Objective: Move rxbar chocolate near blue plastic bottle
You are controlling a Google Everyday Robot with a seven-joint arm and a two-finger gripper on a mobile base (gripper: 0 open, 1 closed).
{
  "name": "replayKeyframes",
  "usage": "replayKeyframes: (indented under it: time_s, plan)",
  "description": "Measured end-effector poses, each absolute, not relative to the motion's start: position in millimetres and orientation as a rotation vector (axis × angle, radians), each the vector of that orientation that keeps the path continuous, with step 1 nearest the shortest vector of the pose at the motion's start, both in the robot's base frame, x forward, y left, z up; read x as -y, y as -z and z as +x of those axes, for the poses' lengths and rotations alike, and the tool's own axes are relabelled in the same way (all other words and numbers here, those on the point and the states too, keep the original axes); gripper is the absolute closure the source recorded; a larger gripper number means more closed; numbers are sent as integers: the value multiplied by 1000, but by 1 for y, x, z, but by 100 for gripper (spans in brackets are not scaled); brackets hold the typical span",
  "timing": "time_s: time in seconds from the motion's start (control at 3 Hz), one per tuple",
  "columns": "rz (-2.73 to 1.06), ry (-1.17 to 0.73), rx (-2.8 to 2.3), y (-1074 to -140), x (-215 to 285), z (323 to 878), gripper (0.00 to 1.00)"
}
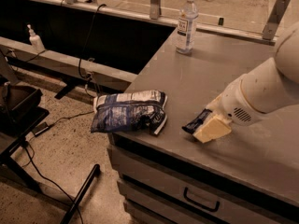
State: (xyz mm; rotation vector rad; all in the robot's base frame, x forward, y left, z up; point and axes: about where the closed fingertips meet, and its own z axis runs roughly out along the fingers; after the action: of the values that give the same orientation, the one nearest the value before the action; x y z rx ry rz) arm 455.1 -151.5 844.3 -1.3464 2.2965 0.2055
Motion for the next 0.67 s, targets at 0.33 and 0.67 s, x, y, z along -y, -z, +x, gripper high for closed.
replayKeyframes:
  time_s: [0.33, 0.67]
  plan:
    - [-1321, -148, -2214, -875, 159, 485, 100]
    - [-1296, -88, -2154, -900, 170, 524, 100]
